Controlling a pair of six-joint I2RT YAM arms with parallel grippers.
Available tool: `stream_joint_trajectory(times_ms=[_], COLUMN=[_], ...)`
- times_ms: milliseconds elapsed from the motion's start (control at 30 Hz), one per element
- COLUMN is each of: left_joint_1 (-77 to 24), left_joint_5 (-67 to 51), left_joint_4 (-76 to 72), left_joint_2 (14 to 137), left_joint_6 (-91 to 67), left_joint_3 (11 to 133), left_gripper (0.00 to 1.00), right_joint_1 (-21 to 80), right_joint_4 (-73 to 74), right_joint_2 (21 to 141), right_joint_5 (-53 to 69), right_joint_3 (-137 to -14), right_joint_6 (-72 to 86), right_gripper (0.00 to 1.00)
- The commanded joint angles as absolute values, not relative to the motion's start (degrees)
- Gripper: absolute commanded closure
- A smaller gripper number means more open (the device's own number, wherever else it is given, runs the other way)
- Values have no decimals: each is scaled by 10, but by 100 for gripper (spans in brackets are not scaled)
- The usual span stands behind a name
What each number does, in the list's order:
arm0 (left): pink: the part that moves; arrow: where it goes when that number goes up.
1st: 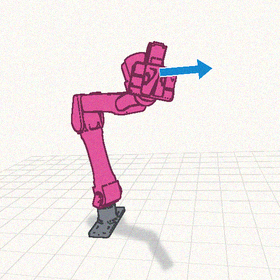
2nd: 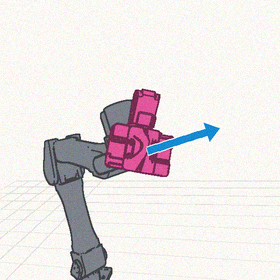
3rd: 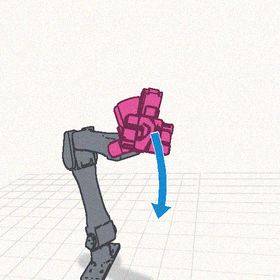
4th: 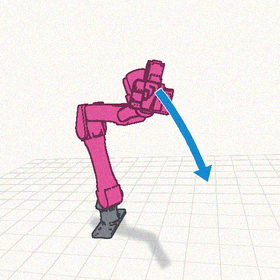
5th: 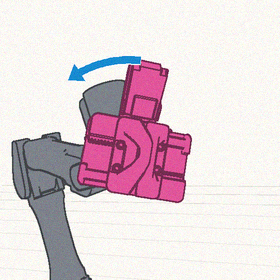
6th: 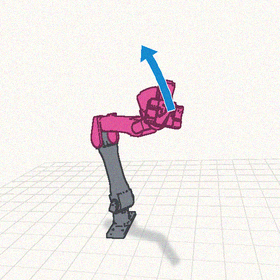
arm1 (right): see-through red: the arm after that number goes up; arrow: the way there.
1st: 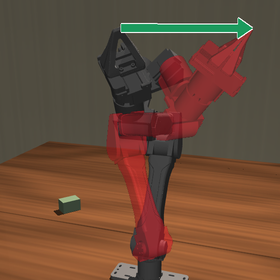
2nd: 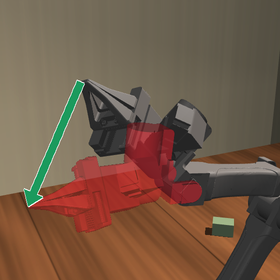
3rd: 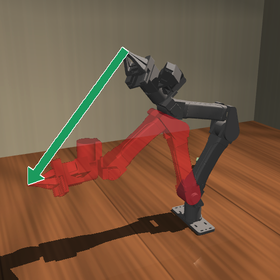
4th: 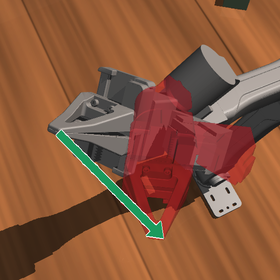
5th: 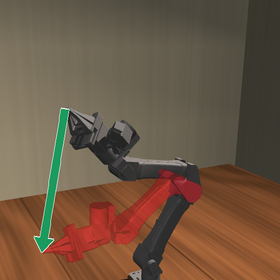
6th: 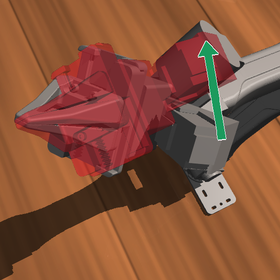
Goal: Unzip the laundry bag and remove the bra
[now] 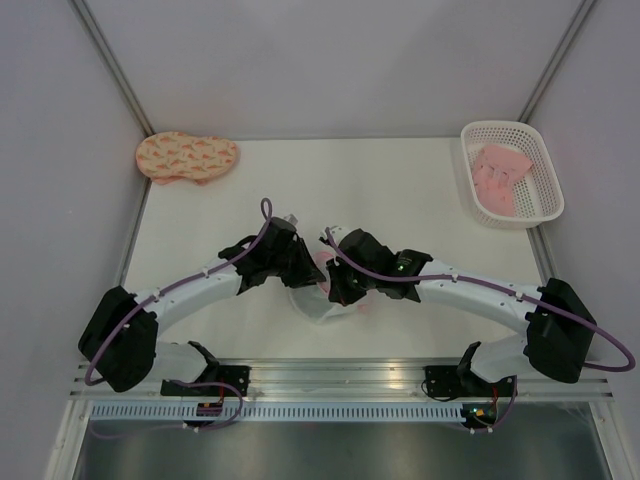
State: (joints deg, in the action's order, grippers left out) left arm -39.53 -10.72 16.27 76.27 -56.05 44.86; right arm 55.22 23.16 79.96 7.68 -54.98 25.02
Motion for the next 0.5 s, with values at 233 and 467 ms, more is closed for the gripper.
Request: stream_joint_trajectory(times_ms=[233, 467], left_joint_1=[-397, -384], left_joint_5=[-73, -35], left_joint_4=[132, 142], left_joint_2=[765, 731], left_joint_6=[-577, -585], left_joint_3=[445, 425], left_gripper=[98, 98], right_joint_1=[553, 553], right_joint_4=[264, 285], right_joint_2=[783, 759], right_joint_5=[59, 69], right_joint_3=[-548, -505], right_joint_6=[242, 249], right_gripper=[100, 100])
